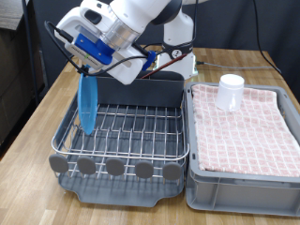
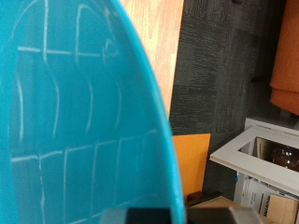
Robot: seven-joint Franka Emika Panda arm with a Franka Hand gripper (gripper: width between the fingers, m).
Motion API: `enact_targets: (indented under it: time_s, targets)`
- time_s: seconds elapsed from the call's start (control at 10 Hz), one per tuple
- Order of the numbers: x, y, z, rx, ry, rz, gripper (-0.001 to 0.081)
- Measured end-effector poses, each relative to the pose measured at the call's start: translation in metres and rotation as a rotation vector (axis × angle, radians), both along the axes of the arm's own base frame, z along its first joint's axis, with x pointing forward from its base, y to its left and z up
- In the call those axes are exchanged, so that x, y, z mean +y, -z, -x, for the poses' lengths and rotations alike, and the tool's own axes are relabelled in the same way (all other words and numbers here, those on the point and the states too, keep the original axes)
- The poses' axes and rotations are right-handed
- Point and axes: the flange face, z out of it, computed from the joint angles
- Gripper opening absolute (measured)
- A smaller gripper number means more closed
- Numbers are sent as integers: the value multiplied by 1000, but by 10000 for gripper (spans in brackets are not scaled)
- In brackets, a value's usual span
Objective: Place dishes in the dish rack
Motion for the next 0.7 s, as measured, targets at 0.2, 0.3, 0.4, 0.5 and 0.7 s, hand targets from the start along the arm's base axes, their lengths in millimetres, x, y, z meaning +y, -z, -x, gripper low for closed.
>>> enact_targets:
  time_s: [0.2, 0.3, 0.4, 0.5, 0.7]
  targets:
    - [-2, 10, -2, -5, -4, -7, 24]
    - [-2, 15, -3, -7, -6, -12, 24]
    - [-2, 18, -4, -9, -8, -17, 24]
    - [-2, 21, -5, -12, -12, -22, 24]
    - [-2, 27, -8, -16, -7, -32, 24]
